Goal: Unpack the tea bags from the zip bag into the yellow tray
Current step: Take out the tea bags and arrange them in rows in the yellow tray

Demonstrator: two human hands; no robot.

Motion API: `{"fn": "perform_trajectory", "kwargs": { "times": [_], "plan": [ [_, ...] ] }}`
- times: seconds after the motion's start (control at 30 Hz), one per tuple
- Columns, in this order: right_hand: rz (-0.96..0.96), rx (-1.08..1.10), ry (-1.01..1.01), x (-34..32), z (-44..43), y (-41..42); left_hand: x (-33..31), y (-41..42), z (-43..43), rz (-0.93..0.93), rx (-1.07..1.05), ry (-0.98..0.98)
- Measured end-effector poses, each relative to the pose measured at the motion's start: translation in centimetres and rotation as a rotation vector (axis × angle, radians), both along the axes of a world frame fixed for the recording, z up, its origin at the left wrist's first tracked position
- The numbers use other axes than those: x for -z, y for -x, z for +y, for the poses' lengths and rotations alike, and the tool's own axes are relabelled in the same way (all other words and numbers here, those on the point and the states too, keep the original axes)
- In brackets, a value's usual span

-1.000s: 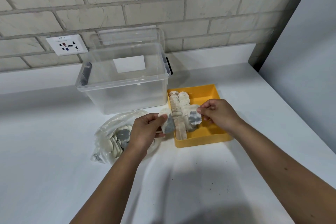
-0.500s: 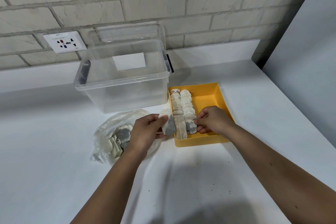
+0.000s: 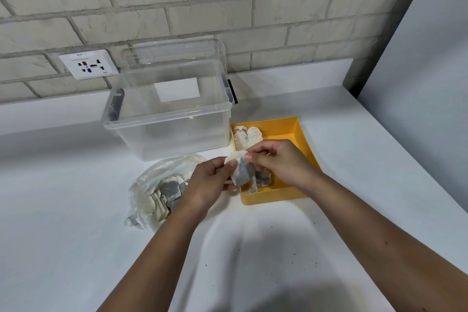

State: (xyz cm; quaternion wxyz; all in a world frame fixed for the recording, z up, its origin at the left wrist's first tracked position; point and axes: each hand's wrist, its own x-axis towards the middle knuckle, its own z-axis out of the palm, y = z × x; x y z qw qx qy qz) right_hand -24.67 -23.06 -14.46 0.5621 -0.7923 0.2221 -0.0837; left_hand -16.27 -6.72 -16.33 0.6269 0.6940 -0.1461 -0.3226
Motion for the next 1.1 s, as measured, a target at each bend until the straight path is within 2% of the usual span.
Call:
{"fn": "perform_trajectory", "kwargs": {
  "times": [0.13, 0.3, 0.5, 0.7, 0.93, 1.07, 1.1],
  "plan": [
    [-0.039, 0.017, 0.135, -0.3, 0.2, 0.1, -0.3, 0.2, -0.1, -0.041, -0.009, -0.017],
    [-0.026, 0.119, 0.192, -0.8, -1.6, 0.7, -0.1, -0.4, 0.2, -0.102, -0.086, -0.077],
    [0.275, 0.007, 0.166, 1.0, -2.9, 1.3, 0.4, -0.7, 0.7, -0.082, -0.095, -0.105],
    [0.39, 0.003, 0.131, 2.6, -3.1, 0.5, 0.4, -0.7, 0.5, -0.072, -0.088, -0.108],
    [0.409, -0.01, 0.077, 3.1, -3.1, -0.2, 0.7, -1.1, 0.4, -0.042, -0.08, -0.098],
    [0.326, 0.015, 0.331, 1.8, -3.0, 0.0, 0.7, -1.1, 0.1, -0.047, -0.072, -0.092],
    [0.278, 0.0, 0.295, 1.2, -2.9, 0.1, 0.6, -1.0, 0.0, -0.058, -0.065, -0.089]
  ]
}}
